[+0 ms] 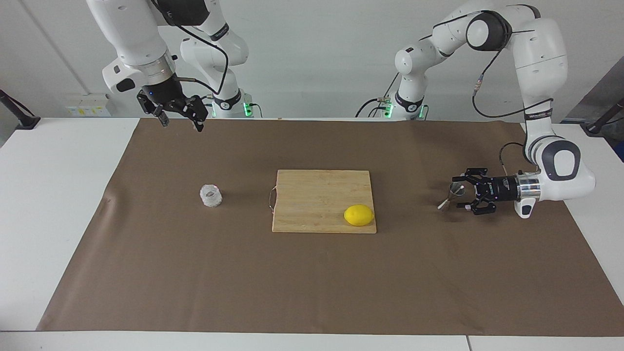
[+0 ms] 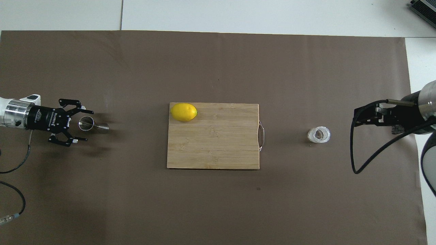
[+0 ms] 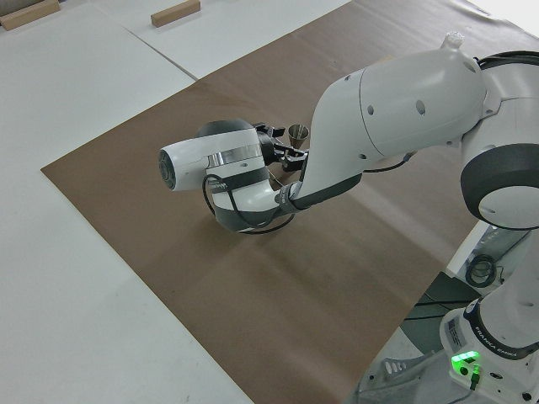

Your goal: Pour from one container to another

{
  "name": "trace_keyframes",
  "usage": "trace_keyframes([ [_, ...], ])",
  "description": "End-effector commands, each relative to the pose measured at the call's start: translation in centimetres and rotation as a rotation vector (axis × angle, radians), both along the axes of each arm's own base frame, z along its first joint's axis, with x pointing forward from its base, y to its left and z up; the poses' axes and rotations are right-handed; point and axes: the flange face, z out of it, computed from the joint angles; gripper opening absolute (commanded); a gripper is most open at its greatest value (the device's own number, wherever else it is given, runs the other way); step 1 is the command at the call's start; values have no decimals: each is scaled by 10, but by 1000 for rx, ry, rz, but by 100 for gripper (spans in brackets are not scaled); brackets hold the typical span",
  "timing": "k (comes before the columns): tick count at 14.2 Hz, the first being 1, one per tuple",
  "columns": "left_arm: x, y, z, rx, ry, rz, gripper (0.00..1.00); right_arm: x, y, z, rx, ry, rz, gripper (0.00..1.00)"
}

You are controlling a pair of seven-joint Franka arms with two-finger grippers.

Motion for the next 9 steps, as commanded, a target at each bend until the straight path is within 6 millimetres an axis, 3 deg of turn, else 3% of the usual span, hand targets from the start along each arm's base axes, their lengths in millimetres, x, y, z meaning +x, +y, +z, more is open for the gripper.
trace_keyframes([
  [1,-8,-1,-6,-45,-15,-5,100,-3,-4,4,19,7,10,100],
  [9,-12,-1,-7,-61,-24,-15,100,-3,-4,4,19,7,10,100],
])
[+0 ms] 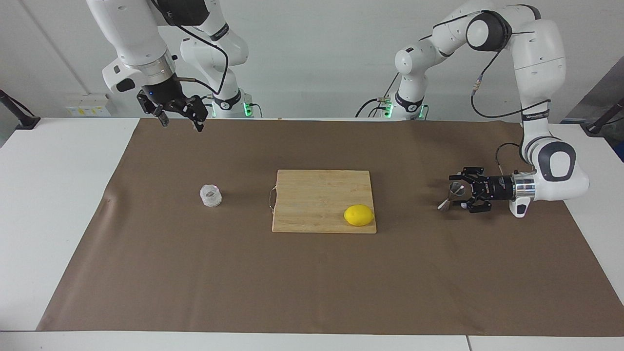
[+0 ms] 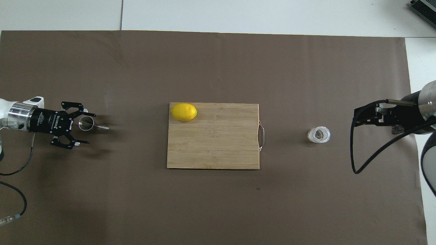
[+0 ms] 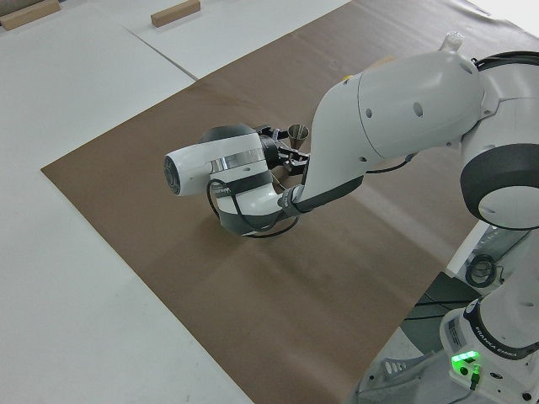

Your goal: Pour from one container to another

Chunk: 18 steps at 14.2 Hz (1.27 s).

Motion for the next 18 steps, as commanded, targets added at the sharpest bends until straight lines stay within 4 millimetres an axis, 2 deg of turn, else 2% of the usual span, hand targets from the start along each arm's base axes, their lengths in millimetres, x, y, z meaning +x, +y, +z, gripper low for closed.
trace_keyframes([
  [1,-6,3,0,-37,-5,4,100,-3,-4,3,19,8,10,100],
  [3,-6,6,-1,-41,-3,8,99,-3,-4,4,19,7,10,100],
  [7,-7,6,-3,-43,-1,10,87,-3,-4,4,19,7,10,100],
  [11,-7,6,-3,-44,-2,11,86,-3,-4,4,19,7,10,100],
  [18,-6,7,-6,-64,1,27,76,-3,-4,3,19,8,10,100],
])
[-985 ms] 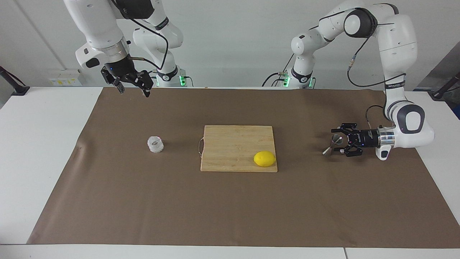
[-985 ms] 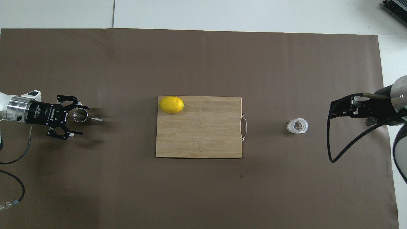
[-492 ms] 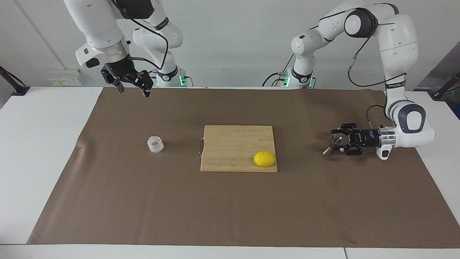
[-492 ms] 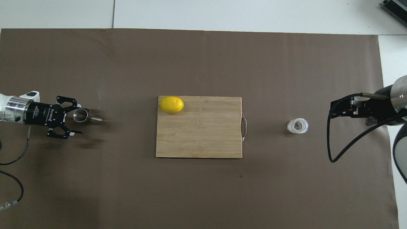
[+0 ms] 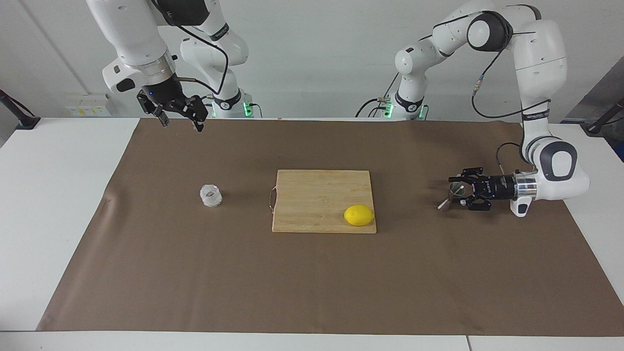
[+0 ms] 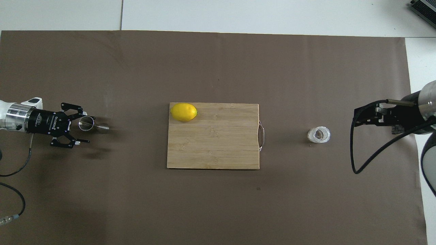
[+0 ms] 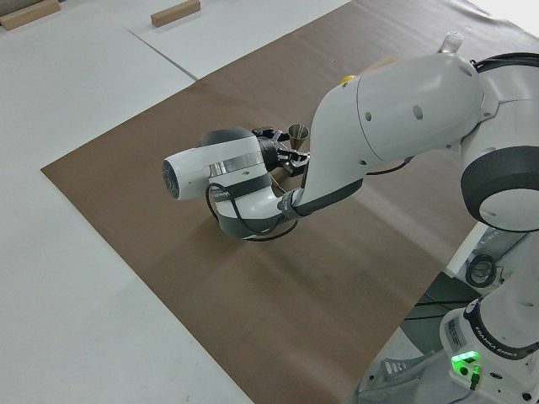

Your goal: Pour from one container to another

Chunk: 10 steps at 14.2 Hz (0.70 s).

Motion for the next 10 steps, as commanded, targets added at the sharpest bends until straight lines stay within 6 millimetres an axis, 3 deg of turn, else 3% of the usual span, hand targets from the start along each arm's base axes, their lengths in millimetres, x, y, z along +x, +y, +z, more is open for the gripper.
trace_keyframes([
  [1,-7,7,-5,-42,3,17,76,-3,-4,4,19,7,10,100],
  [3,-7,10,-5,-45,5,20,68,-3,-4,4,19,7,10,100],
  [5,-7,10,-6,-45,-3,19,48,-3,-4,4,19,7,10,100],
  [10,-10,15,-11,-83,-14,29,43,-3,-4,4,19,7,10,100],
])
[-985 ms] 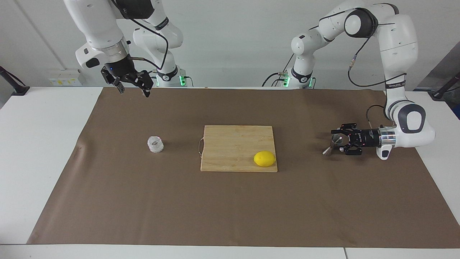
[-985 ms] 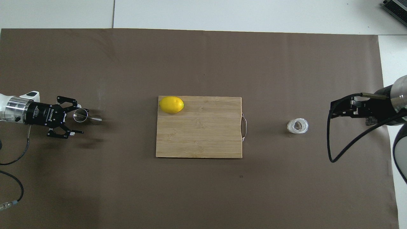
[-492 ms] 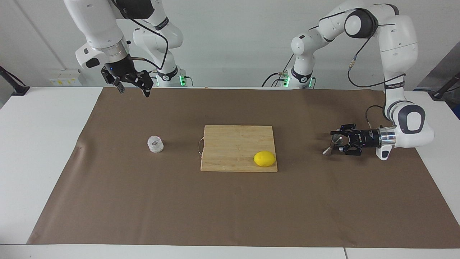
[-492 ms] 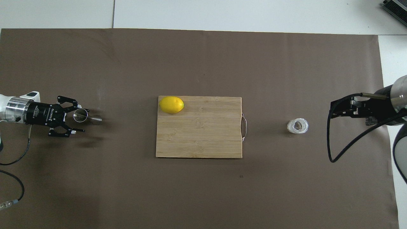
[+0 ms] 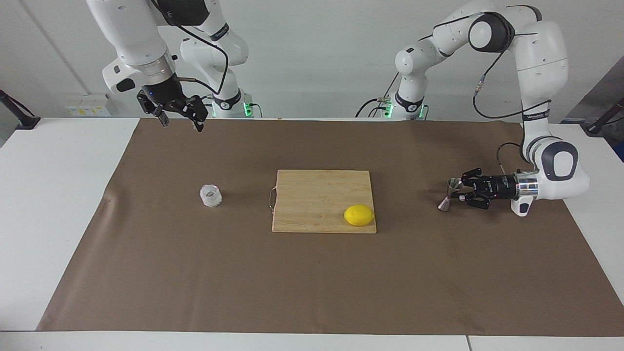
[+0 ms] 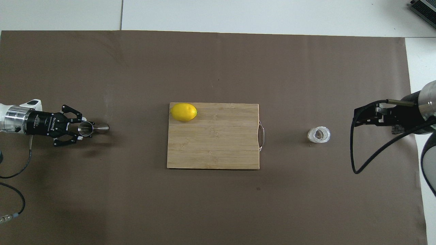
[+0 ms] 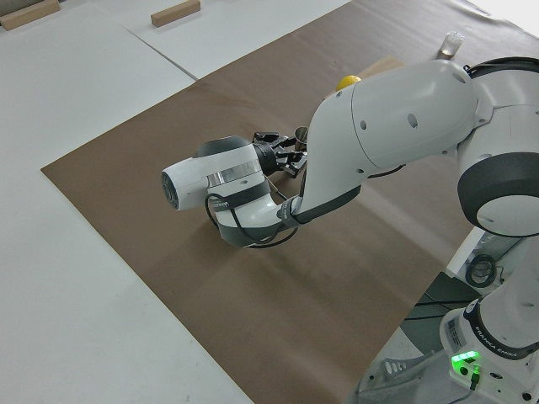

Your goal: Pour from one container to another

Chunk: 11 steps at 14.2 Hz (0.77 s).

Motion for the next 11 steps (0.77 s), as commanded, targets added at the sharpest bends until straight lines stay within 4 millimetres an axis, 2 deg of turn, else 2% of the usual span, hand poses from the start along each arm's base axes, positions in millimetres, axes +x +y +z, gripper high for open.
trace_keyframes([
  [1,-6,3,-5,-48,-1,16,39,-3,-4,4,19,7,10,100],
  [5,-7,8,-4,-72,-3,51,3,-3,-4,4,19,7,10,100],
  [6,-6,8,-4,-76,-3,55,0,-3,-4,3,19,8,10,100],
  [11,-2,8,2,-118,-4,93,0,-3,-4,4,19,7,10,100],
])
